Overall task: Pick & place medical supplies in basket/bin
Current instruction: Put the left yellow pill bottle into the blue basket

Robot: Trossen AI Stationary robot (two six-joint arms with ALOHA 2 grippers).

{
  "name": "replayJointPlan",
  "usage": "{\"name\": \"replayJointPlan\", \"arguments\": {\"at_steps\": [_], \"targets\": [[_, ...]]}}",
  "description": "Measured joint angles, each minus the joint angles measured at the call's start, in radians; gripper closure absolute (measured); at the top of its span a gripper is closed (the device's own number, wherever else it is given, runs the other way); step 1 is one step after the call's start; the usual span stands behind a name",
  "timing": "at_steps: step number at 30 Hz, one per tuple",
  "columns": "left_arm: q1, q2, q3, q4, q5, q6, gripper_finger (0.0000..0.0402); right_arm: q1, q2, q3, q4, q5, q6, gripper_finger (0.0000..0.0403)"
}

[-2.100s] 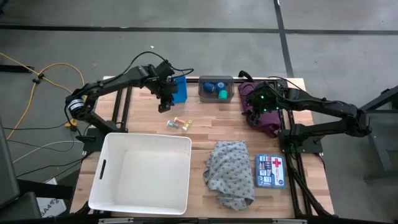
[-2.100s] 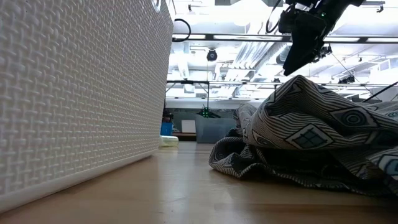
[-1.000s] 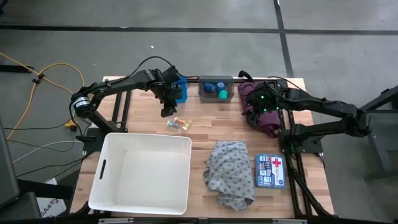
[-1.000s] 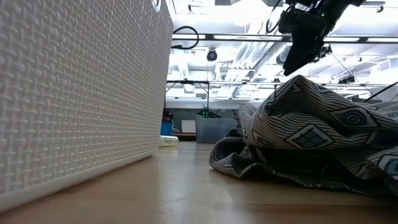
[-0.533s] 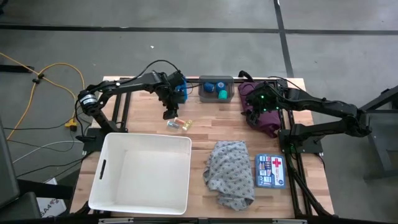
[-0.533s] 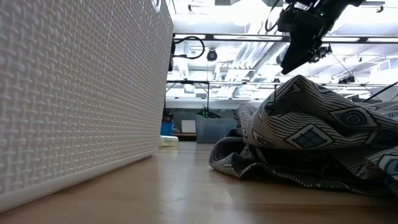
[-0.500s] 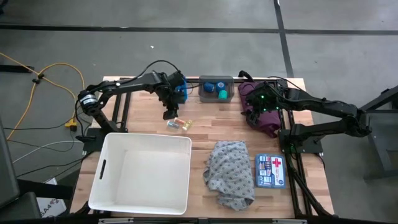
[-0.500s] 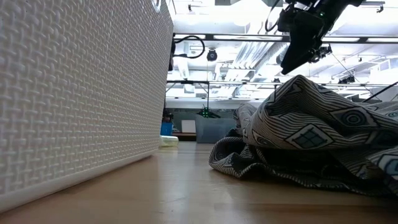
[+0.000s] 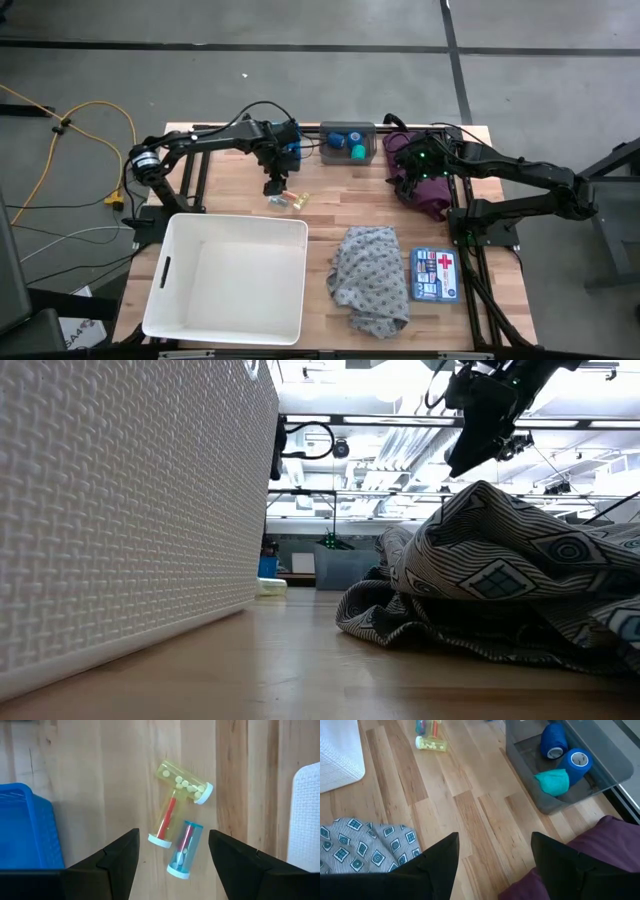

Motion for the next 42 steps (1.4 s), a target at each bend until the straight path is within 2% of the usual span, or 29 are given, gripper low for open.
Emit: {"name": "replayJointPlan", "arguments": {"at_steps": [14, 25, 36, 42], "targets": [[-0.052, 0.001, 0.000, 0.021, 0.006, 0.006, 0.0171, 0.000, 0.000, 0.000, 0.002, 0.000, 0.000, 0.0166], [-0.106, 0.076, 0.000, 0.087, -0.054, -0.023, 0.0172, 0.000, 0.000, 0.000, 0.003, 0.000, 0.000, 0.0166], [-0.113, 0.105, 0.002, 0.075, -0.120, 0.037, 0.0172, 0.000, 0.000, 0.000, 0.020, 0.000, 0.000, 0.0166], [-0.088, 0.105, 0.002, 0.063, -0.083, 0.054, 0.0172, 0.000, 0.000, 0.000, 0.025, 0.000, 0.000, 0.0166]]}}
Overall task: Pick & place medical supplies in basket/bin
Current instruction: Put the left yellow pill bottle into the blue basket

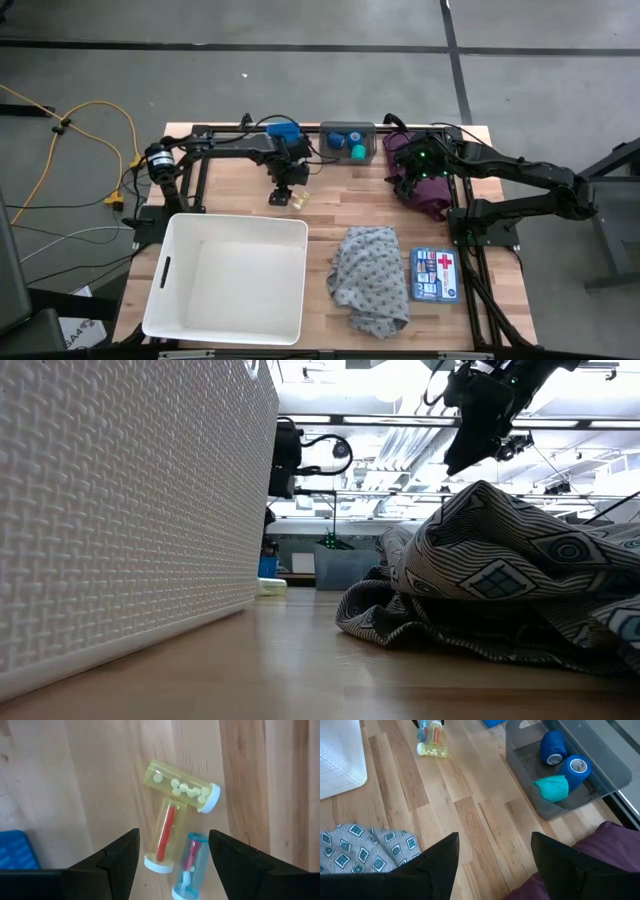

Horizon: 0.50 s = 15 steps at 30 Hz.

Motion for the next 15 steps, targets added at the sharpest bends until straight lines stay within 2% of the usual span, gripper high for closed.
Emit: {"name": "replayJointPlan", "arguments": {"at_steps": [4, 15], "targets": [[0.019, 0.000, 0.000, -0.003, 0.035, 0.016, 0.0172, 0.000, 0.000, 0.000, 0.001, 0.000, 0.000, 0.0166], [0.023, 0.000, -0.019, -0.006, 0.012, 0.030, 0.0172, 0.000, 0.000, 0.000, 0.007, 0.000, 0.000, 0.0166]]}}
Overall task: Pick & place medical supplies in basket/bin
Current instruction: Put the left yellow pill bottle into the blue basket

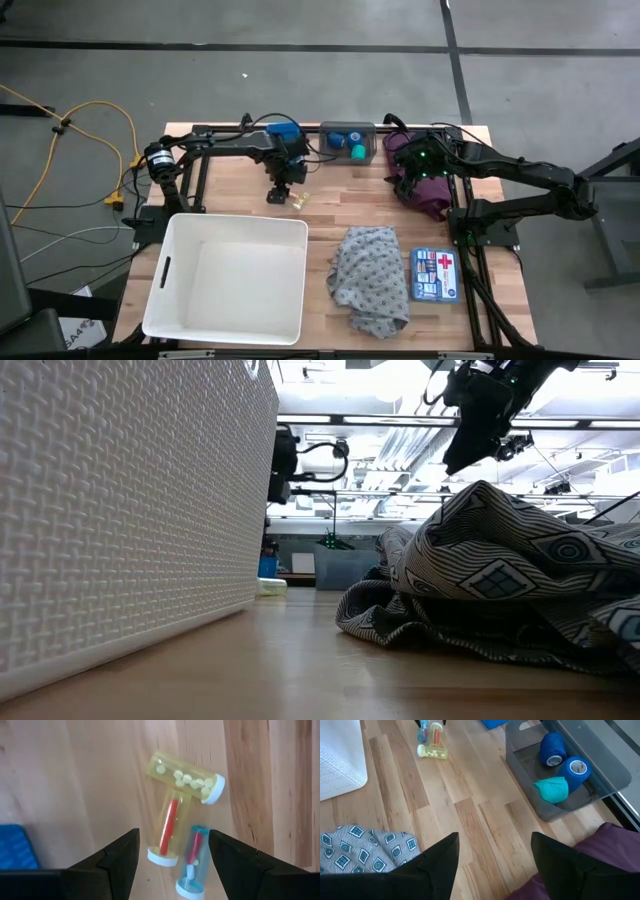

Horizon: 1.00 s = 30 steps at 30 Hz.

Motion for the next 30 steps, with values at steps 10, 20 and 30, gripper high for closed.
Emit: {"name": "replayJointPlan", "arguments": {"at_steps": [10, 20, 30], "targets": [[0.000, 0.000, -0.019, 0.018, -0.024, 0.002, 0.0172, 0.000, 0.000, 0.000, 0.001, 0.000, 0.000, 0.0166], [0.000, 0.046, -0.023, 0.035, -0.024, 0.020, 0.0172, 0.000, 0.000, 0.000, 0.009, 0.000, 0.000, 0.0166], [-0.009, 0.068, -0.024, 0.034, -0.023, 0.017, 0.0172, 0.000, 0.000, 0.000, 0.021, 0.000, 0.000, 0.0166]]}}
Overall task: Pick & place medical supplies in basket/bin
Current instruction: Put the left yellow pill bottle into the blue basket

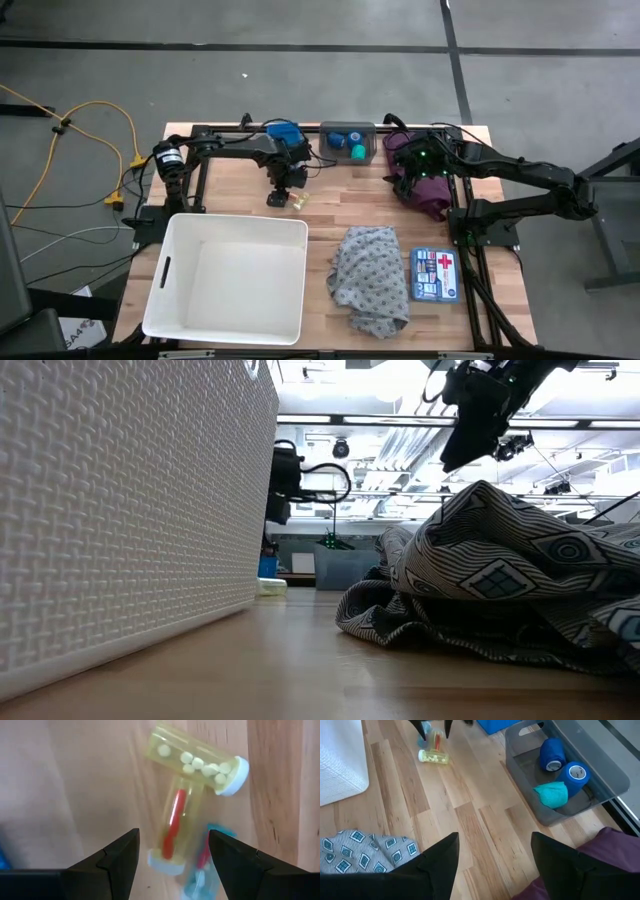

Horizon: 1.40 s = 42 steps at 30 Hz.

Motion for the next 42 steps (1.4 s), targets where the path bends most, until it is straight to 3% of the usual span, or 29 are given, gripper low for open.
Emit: {"name": "replayJointPlan", "arguments": {"at_steps": [42], "targets": [[-0.018, 0.036, -0.001, 0.009, -0.079, -0.020, 0.0204, 0.000, 0.000, 0.000, 0.002, 0.000, 0.000, 0.0166]]}}
